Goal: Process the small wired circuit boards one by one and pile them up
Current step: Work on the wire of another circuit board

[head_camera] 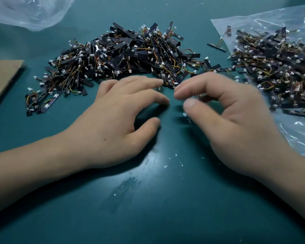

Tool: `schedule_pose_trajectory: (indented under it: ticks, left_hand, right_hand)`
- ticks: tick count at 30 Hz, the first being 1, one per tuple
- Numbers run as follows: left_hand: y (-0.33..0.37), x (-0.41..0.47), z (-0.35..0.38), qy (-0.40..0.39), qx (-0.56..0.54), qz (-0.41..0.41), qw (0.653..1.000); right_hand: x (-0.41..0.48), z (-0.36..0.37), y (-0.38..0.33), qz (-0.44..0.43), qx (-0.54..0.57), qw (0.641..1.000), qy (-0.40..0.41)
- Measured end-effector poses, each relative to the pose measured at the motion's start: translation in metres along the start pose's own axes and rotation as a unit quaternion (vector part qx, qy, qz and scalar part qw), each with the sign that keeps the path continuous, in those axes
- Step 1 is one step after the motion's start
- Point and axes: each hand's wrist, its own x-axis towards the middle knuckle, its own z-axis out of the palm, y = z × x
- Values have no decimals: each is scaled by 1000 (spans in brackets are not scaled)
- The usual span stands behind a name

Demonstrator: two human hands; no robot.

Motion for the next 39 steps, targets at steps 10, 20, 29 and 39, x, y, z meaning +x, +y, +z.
schedule_pose_trajectory:
  ticks: [10, 20, 29, 39]
  left_hand:
    - [2, 0, 1, 7, 27, 6, 1000]
    - [-1, -1, 2, 52, 7, -30, 998]
    - [-1, 0, 4, 63, 7, -25, 998]
    - [-3, -1, 0, 119, -99, 5, 988]
  right_hand:
    - [-1, 3, -7, 61, -143, 987, -45]
    - [0, 4, -12, 36, -114, 988, -94]
    - [1, 2, -14, 57, -160, 978, -122]
    - [-1, 3, -13, 52, -159, 979, -112]
